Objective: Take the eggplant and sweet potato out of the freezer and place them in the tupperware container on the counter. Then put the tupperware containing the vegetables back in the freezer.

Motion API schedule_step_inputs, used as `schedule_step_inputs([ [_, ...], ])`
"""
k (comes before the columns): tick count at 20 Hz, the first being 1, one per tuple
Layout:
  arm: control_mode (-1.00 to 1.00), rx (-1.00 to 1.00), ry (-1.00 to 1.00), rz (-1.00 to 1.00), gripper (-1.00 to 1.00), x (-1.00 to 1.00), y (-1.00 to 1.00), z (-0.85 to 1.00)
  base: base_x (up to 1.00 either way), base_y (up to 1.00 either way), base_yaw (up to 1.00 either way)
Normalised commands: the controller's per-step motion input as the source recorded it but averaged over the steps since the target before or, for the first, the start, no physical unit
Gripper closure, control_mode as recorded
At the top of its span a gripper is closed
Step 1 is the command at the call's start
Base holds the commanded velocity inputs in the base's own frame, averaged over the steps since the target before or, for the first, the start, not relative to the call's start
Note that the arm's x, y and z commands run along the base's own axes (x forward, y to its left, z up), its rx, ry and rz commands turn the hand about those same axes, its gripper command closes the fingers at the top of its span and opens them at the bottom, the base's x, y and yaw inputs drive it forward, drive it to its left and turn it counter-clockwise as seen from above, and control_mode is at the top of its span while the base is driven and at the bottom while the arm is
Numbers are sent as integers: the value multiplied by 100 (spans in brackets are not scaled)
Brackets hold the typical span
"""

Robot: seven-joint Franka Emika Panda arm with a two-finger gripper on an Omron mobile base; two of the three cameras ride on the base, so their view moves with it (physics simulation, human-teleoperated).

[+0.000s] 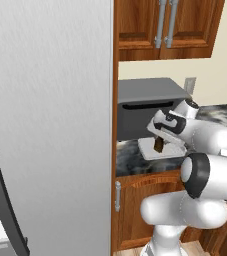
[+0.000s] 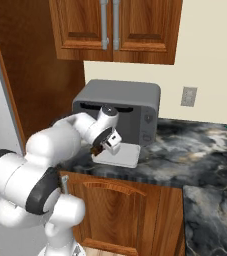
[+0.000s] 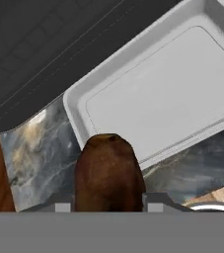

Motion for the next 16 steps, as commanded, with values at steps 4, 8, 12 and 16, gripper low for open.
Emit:
schedule_step_inputs([
  [4,-100,8,12,-13,100,44,-6,-34,0,0,0],
  [8,-100,9,7,-15,100,22,-10,-38,0,0,0],
  [12,-100,11,2,-15,100,35,-1,-31,0,0,0],
  [16,-100,8,2,-16,100,12,0,-34,0,0,0],
])
